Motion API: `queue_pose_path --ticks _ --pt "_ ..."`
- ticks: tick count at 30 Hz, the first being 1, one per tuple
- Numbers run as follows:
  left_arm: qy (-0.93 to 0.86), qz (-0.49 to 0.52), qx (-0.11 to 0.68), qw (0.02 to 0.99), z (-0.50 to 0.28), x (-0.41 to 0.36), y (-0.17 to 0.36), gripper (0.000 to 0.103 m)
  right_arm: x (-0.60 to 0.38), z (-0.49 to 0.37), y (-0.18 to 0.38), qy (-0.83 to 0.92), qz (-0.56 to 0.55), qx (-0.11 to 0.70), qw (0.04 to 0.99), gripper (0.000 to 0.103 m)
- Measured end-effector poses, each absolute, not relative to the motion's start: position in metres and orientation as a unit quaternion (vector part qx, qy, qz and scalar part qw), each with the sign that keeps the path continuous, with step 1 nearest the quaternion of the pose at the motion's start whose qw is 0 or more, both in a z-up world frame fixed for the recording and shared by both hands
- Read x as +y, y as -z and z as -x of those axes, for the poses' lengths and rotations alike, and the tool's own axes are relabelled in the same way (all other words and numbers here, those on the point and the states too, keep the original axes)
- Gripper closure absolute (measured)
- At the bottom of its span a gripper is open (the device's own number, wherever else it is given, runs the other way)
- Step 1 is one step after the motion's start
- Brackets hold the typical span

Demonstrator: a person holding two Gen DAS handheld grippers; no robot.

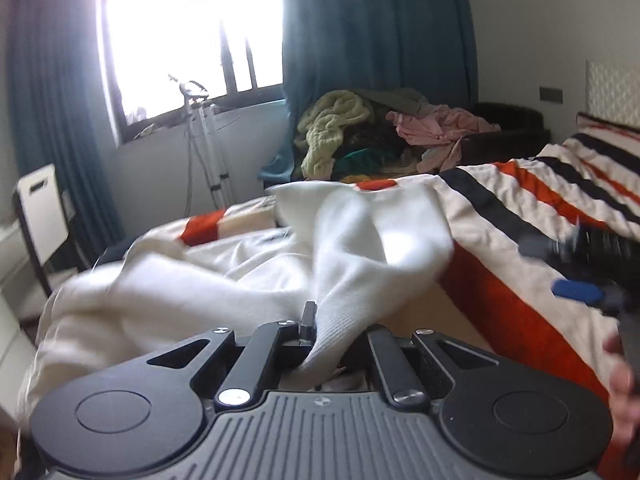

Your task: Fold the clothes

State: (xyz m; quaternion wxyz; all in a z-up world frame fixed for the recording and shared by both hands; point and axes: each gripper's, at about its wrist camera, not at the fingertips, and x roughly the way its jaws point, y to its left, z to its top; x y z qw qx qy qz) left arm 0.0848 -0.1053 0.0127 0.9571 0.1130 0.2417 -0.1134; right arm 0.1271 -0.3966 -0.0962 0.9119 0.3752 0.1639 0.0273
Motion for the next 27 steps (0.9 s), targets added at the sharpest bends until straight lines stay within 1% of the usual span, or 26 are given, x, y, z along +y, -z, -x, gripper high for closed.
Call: queue_pose_path --ticks 3,7,8,9,11,14,19,22,27 --pt "0.113 -0.119 0.252 0.954 -0.054 -0.073 0.007 0.098 -0.403 -0.117 0.098 -0.048 -0.419 0.179 0.889 0.013" --pt "0.094 -0.049 0.289 0.952 -0.047 -0.036 0.02 0.098 -0.407 -0.115 0.114 -0.068 -0.483 0.212 0.847 0.013" --pt "0.091 -0.034 0.289 0.952 -0.046 -0.032 0.019 0.097 -0.406 -0.116 0.118 -0.075 -0.496 0.216 0.837 0.019" --pt "0.088 -0.024 0.289 0.953 -0.046 -0.03 0.018 0.097 -0.405 -0.118 0.12 -0.078 -0.498 0.217 0.836 0.026" --pt "0.082 -0.012 0.286 0.955 -0.046 -0.028 0.016 0.097 -0.402 -0.124 0.121 -0.073 -0.484 0.215 0.845 0.027" --pt "0.076 0.012 0.29 0.954 -0.049 -0.027 0.018 0.096 -0.4 -0.137 0.124 -0.073 -0.473 0.211 0.853 0.033" --pt "0.063 0.035 0.308 0.949 -0.058 -0.028 0.028 0.096 -0.399 -0.159 0.138 -0.073 -0.462 0.213 0.858 0.034" --pt "0.058 0.026 0.314 0.947 -0.062 -0.032 0.033 0.095 -0.4 -0.172 0.148 -0.07 -0.462 0.213 0.858 0.034" --pt "0.051 0.013 0.318 0.947 -0.065 -0.038 0.041 0.095 -0.402 -0.198 0.163 -0.067 -0.442 0.21 0.869 0.043"
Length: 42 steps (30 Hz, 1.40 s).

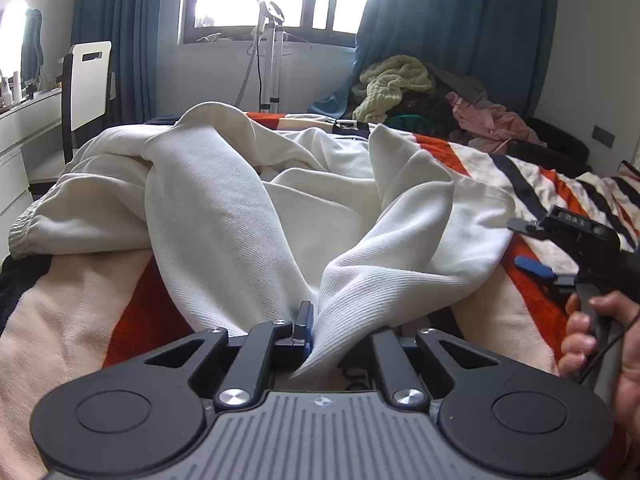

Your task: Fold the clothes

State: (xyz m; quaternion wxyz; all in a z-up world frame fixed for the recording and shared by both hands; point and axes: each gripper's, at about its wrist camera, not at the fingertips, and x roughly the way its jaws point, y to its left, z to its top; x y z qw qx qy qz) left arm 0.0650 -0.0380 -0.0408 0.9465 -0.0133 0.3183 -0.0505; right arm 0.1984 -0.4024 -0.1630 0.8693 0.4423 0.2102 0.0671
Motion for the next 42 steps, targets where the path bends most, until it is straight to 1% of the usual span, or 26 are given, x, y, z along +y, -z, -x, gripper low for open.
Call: queue_pose_path --ticks 5,7,8,9,11,18,22,32,34,35,42 --pt "0.047 0.005 0.325 0.945 -0.069 -0.042 0.048 0.094 -0.41 -0.221 0.17 -0.073 -0.462 0.188 0.863 0.044" --pt "0.044 0.003 0.326 0.944 -0.072 -0.044 0.05 0.094 -0.414 -0.231 0.173 -0.069 -0.471 0.186 0.859 0.047" --pt "0.042 0.002 0.326 0.945 -0.073 -0.044 0.051 0.094 -0.416 -0.236 0.175 -0.068 -0.476 0.185 0.857 0.053" --pt "0.04 0.002 0.324 0.945 -0.074 -0.045 0.052 0.094 -0.418 -0.241 0.177 -0.065 -0.48 0.183 0.855 0.062" --pt "0.037 0.003 0.321 0.946 -0.077 -0.047 0.053 0.094 -0.425 -0.25 0.179 -0.06 -0.488 0.176 0.853 0.068" --pt "0.036 0.013 0.322 0.946 -0.087 -0.049 0.06 0.094 -0.449 -0.28 0.189 -0.041 -0.521 0.153 0.839 0.071" --pt "0.032 0.025 0.317 0.948 -0.093 -0.046 0.063 0.094 -0.452 -0.296 0.188 -0.04 -0.512 0.142 0.846 0.069" --pt "0.028 0.048 0.324 0.945 -0.112 -0.041 0.074 0.094 -0.442 -0.318 0.18 -0.021 -0.471 0.183 0.863 0.07" --pt "0.029 0.053 0.323 0.945 -0.116 -0.038 0.073 0.095 -0.441 -0.311 0.174 -0.013 -0.47 0.166 0.867 0.089" --pt "0.03 0.054 0.322 0.945 -0.117 -0.038 0.072 0.095 -0.441 -0.307 0.169 -0.01 -0.467 0.158 0.87 0.093" --pt "0.052 0.069 0.323 0.942 -0.115 -0.033 0.068 0.093 -0.456 -0.265 0.115 0.037 -0.442 0.098 0.891 0.095"
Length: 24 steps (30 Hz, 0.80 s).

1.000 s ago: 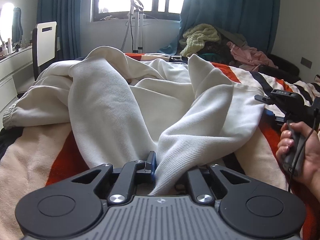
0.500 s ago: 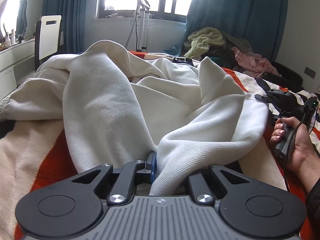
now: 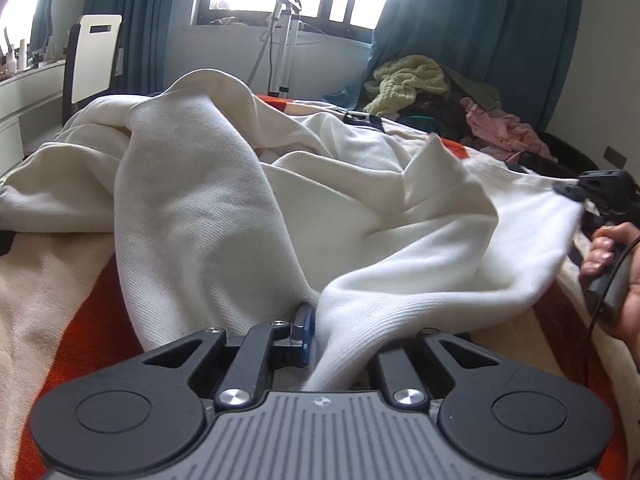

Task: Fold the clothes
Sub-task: 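Lift the cuff with the right tool and pull it across the sweatpants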

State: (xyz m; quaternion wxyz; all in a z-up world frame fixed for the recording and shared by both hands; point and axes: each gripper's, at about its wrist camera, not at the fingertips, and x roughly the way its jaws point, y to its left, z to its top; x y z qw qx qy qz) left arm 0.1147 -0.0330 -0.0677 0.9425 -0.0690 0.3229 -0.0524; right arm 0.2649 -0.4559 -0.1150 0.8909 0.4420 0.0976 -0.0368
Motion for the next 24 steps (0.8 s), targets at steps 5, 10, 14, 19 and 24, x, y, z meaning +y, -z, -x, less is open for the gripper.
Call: queue_pose_path --ticks 5,10,14,19,24 --pt "0.084 0.076 0.299 0.947 -0.105 -0.033 0.057 0.084 -0.49 -0.221 0.083 0.094 -0.431 0.066 0.895 0.095" --pt "0.131 0.048 0.304 0.943 -0.096 -0.046 0.056 0.073 -0.518 -0.181 0.065 0.129 -0.406 0.084 0.901 0.095" --pt "0.167 0.051 0.303 0.937 -0.084 -0.049 0.052 0.067 -0.527 -0.16 0.053 0.163 -0.356 0.12 0.912 0.095" --pt "0.216 0.059 0.302 0.927 -0.066 -0.054 0.047 0.057 -0.54 -0.129 0.033 0.205 -0.29 0.108 0.929 0.095" --pt "0.225 0.084 0.312 0.919 -0.063 -0.049 0.047 0.054 -0.567 -0.1 0.06 0.243 -0.338 0.122 0.901 0.095"
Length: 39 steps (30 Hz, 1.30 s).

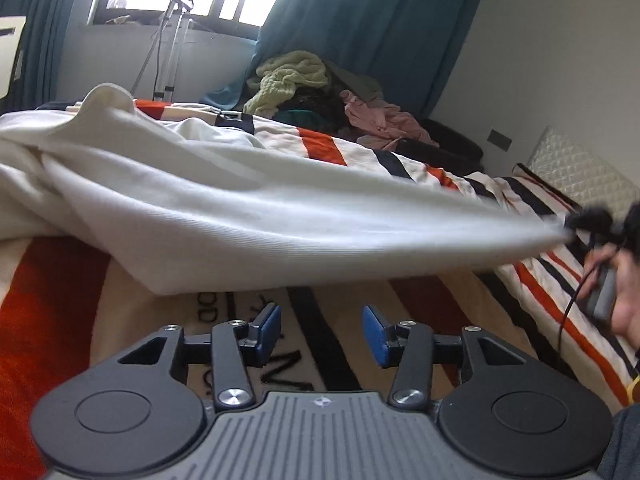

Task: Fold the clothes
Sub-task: 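Lift the cuff with the right tool and pull it across the sweatpants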

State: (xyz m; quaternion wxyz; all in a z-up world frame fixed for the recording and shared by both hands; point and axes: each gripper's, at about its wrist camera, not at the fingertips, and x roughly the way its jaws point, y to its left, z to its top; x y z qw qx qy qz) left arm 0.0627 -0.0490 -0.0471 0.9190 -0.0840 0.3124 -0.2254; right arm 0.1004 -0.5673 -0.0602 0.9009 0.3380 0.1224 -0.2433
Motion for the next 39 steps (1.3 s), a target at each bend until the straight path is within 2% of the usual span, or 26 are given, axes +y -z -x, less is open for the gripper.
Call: queue_pose_path --ticks 5,9,16,17,19,21,23,24,28,31,34,35,37,39 --pt "0.215 0.104 0.313 0.919 -0.068 -0.042 0.047 0.053 -0.577 -0.108 0.12 0.285 -0.41 0.257 0.827 0.094" --pt "0.183 0.12 0.315 0.923 -0.071 -0.028 0.042 0.052 -0.577 -0.111 0.123 0.278 -0.417 0.252 0.828 0.092" --pt "0.098 0.283 0.302 0.905 -0.095 0.052 0.022 0.029 -0.592 -0.096 0.128 0.239 -0.517 0.231 0.789 0.09" --pt "0.073 0.308 0.297 0.901 -0.099 0.067 0.02 0.026 -0.594 -0.094 0.13 0.235 -0.53 0.228 0.782 0.087" --pt "0.023 0.353 0.289 0.89 -0.11 0.098 0.02 0.026 -0.598 -0.092 0.134 0.228 -0.555 0.223 0.768 0.076" --pt "-0.019 0.402 0.287 0.869 -0.119 0.129 0.028 0.026 -0.6 -0.092 0.14 0.216 -0.58 0.219 0.754 0.056" --pt "-0.054 0.449 0.29 0.844 -0.127 0.157 0.04 0.026 -0.6 -0.091 0.145 0.21 -0.595 0.221 0.743 0.049" --pt "-0.066 0.468 0.293 0.831 -0.131 0.168 0.048 0.026 -0.6 -0.091 0.147 0.211 -0.601 0.221 0.738 0.048" --pt "-0.104 0.53 0.29 0.79 -0.144 0.204 0.076 0.028 -0.601 -0.085 0.154 0.225 -0.632 0.208 0.712 0.048" --pt "-0.109 0.562 0.27 0.774 -0.152 0.225 0.089 0.036 -0.604 -0.08 0.156 0.241 -0.636 0.195 0.707 0.051" --pt "-0.136 0.575 0.237 0.771 -0.151 0.239 0.094 0.05 -0.608 -0.078 0.153 0.259 -0.614 0.194 0.72 0.059" --pt "-0.144 0.568 0.222 0.779 -0.151 0.242 0.091 0.05 -0.608 -0.08 0.151 0.263 -0.6 0.198 0.729 0.066" --pt "-0.153 0.54 0.211 0.8 -0.155 0.246 0.086 0.052 -0.607 -0.086 0.147 0.268 -0.568 0.21 0.749 0.069" --pt "-0.158 0.52 0.217 0.811 -0.159 0.248 0.084 0.065 -0.605 -0.09 0.144 0.266 -0.549 0.217 0.762 0.076"
